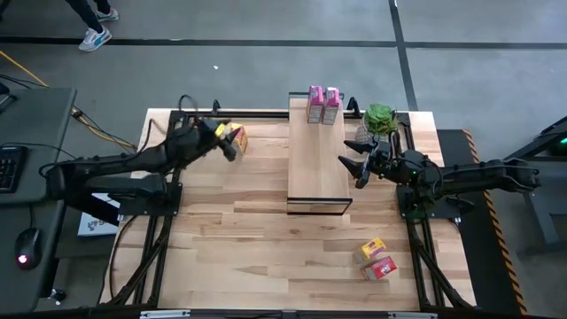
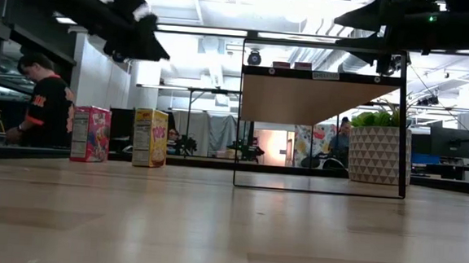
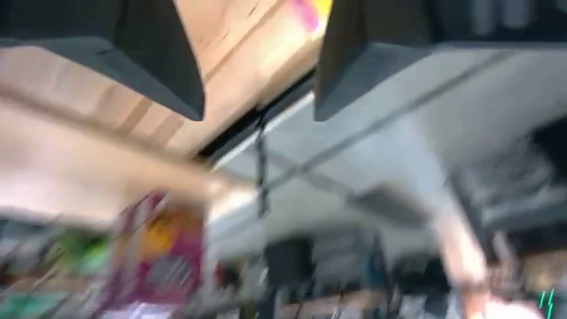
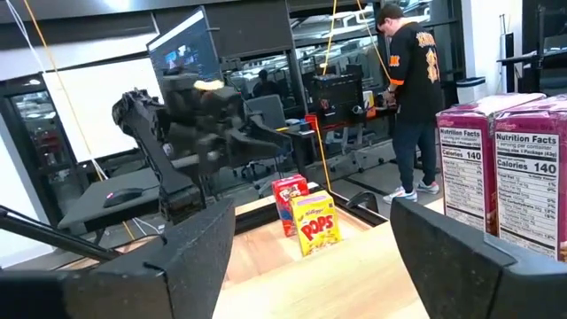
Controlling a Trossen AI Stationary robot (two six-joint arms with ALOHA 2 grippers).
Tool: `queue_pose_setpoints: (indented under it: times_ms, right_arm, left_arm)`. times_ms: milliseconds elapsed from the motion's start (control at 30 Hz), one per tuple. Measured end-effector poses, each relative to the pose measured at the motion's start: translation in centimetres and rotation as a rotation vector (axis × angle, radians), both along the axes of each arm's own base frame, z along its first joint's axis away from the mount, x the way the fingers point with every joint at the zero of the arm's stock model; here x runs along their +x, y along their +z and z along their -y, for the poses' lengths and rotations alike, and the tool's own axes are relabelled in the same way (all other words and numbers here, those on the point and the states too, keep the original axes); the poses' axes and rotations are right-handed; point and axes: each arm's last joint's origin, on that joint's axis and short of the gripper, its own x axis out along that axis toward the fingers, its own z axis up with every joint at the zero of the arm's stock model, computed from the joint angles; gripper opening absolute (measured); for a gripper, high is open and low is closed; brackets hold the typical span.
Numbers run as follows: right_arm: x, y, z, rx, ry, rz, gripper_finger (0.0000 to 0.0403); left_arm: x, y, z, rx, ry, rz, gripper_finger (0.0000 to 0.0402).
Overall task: Stack cereal on shelf
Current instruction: Put the top yellow cereal box on the shelf
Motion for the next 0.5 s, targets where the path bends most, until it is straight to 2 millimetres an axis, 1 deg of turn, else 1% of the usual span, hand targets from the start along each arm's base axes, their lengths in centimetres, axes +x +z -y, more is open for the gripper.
queue_pose_setpoints:
  times_ms: [100,200,367,500]
  right_arm:
    - [0.0,0.0,0.0,0.001,0.000,0.000,0.0296]
    - [0.0,0.0,0.0,0.001,-0.007,0.000,0.0296]
    - [0.0,0.0,0.1,0.002,-0.009,0.000,0.0296]
    - [0.0,0.0,0.1,0.004,-0.009,0.000,0.0296]
  left_arm:
    - [0.7,0.0,-1.8,-0.114,0.083,-0.110,0.0250]
    - [1.3,0.3,-3.4,-0.233,0.130,-0.184,0.0274]
    - [2.2,0.3,-5.9,-0.412,0.184,-0.205,0.0285]
    - [2.6,-0.5,-7.5,-0.497,0.221,-0.219,0.0285]
